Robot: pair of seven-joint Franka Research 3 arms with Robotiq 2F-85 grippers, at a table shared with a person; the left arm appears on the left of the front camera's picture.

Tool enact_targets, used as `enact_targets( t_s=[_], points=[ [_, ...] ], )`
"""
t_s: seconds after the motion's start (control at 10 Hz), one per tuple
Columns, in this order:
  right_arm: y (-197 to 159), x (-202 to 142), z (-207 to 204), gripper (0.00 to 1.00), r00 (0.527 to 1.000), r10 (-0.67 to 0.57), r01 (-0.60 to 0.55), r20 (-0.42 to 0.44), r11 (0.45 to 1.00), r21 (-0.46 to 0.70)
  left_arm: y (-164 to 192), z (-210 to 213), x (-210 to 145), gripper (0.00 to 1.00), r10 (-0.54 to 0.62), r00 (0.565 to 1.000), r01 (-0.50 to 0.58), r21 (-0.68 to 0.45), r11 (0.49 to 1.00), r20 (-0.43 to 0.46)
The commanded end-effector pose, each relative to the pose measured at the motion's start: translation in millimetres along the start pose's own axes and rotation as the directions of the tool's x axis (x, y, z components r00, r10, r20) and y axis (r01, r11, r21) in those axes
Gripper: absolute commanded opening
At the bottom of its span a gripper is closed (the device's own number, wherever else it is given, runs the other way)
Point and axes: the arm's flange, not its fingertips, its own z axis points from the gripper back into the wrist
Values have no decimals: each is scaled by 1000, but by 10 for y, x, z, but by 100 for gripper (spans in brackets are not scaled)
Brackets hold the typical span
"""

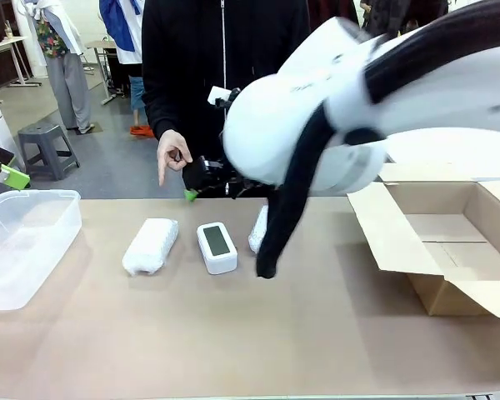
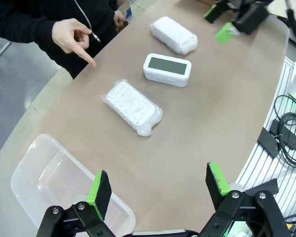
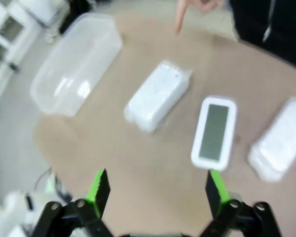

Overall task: Separate and place wrapped and unwrapped clocks.
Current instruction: Pick up the Digital clock indicated by the person.

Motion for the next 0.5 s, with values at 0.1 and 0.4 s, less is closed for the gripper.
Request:
enact_targets(
  t_s=[0.1,0.4],
  points=[
    [0,0,0,100,1000,0,0,0,1000,0,6,0,-7,100,-1,1000,1,-9,1000,11],
    [0,0,0,100,1000,0,0,0,1000,0,6,0,-7,100,-1,1000,1,-9,1000,11]
  ],
)
